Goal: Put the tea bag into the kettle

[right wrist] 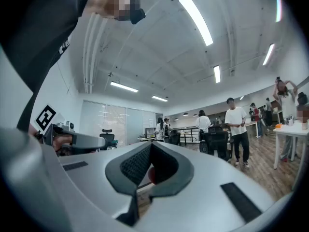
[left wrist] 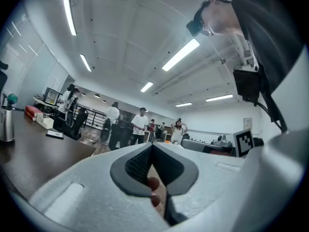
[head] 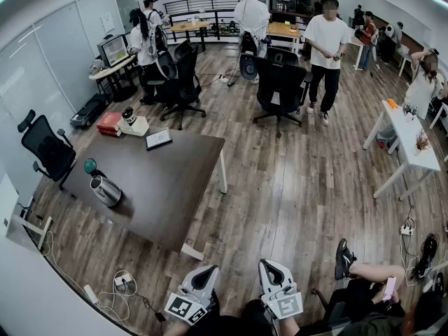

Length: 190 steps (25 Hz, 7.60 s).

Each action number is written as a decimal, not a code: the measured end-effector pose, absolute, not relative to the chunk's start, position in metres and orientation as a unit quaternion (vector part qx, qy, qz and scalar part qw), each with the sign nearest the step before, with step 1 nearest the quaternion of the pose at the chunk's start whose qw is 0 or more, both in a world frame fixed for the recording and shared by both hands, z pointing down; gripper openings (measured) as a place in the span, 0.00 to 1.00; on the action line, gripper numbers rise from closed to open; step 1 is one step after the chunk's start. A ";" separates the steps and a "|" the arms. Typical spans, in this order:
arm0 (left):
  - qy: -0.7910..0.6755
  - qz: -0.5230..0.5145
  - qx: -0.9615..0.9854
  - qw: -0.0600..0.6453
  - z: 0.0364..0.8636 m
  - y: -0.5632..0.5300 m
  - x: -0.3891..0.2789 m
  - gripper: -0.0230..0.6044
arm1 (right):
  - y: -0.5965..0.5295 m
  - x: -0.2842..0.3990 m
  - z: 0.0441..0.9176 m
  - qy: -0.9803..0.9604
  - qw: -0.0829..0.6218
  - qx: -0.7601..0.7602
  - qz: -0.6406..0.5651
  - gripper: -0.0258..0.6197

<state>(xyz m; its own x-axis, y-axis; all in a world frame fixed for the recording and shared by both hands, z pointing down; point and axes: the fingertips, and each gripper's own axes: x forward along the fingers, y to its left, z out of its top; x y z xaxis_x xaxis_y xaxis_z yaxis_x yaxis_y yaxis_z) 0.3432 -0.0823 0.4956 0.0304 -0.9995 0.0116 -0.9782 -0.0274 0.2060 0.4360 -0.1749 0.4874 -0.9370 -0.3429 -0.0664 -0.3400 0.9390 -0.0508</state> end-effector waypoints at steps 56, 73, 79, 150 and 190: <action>-0.776 -0.050 0.628 -0.002 0.490 0.178 0.455 0.03 | 0.087 0.506 0.509 1.000 -0.008 -0.006 -0.009 0.05; -0.727 -0.038 0.686 0.003 0.509 0.167 0.418 0.03 | 0.095 0.447 0.531 0.999 -0.018 -0.021 -0.027 0.05; -0.751 -0.025 0.660 0.015 0.505 0.131 0.392 0.03 | 0.055 0.414 0.530 0.999 -0.007 0.005 -0.037 0.05; -0.811 -0.012 0.582 0.055 0.531 -0.084 0.046 0.03 | -0.189 0.081 0.545 0.997 -0.028 0.058 -0.046 0.05; -0.833 0.137 0.447 0.296 0.770 -0.142 -0.135 0.06 | -0.357 0.032 0.596 0.996 -0.045 -0.014 -0.073 0.05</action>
